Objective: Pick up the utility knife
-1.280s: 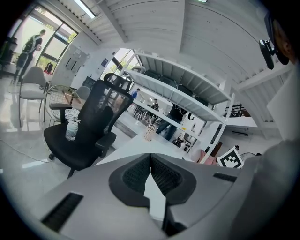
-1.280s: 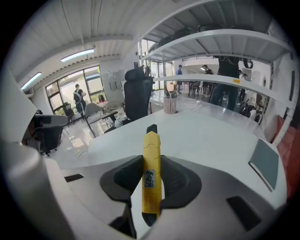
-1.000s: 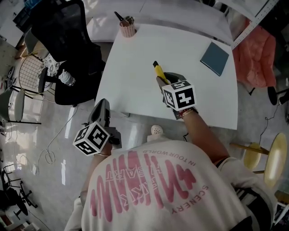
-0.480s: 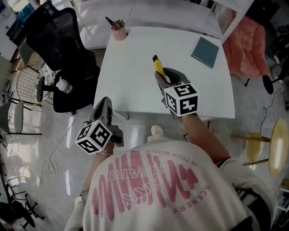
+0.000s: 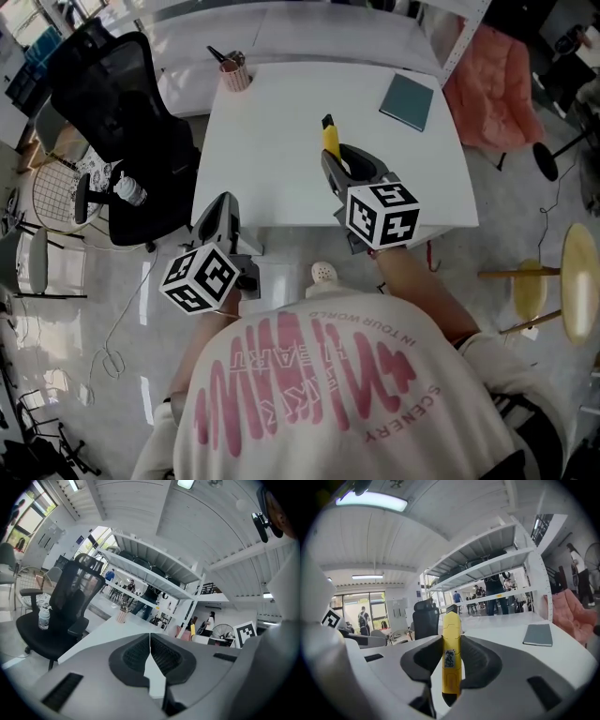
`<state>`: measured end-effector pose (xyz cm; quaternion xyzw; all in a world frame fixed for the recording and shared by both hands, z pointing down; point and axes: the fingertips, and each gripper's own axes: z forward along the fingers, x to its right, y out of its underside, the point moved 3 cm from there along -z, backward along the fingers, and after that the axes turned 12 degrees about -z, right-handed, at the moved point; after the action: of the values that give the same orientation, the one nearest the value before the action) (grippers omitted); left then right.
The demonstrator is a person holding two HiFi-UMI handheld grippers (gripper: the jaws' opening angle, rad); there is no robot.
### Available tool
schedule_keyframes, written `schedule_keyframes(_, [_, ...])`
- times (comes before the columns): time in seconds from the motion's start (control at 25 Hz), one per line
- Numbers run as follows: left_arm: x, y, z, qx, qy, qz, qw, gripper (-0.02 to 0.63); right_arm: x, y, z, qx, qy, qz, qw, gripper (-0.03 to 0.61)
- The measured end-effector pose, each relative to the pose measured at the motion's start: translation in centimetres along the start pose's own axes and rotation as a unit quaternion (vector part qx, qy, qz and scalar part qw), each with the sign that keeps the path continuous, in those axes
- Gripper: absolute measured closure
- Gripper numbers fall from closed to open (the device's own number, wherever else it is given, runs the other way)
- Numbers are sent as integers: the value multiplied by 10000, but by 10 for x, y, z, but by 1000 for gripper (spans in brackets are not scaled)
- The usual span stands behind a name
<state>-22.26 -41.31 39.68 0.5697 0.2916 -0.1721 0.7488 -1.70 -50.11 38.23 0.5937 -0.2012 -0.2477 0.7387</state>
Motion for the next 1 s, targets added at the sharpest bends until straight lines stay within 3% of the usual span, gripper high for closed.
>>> schedule_keyframes(0.16, [13, 6, -10, -38, 170, 101, 9998, 589, -5, 3, -28, 164, 219, 279, 9992, 446])
schedule_keyframes(0.48, [40, 25, -29, -162, 497, 442, 9977, 589, -21, 9, -82, 407, 706, 220, 9964, 446])
schedule_keyframes(1.0, [43, 45, -62, -320, 629, 492, 9963, 589, -46, 35, -126, 392, 949, 320, 9942, 447])
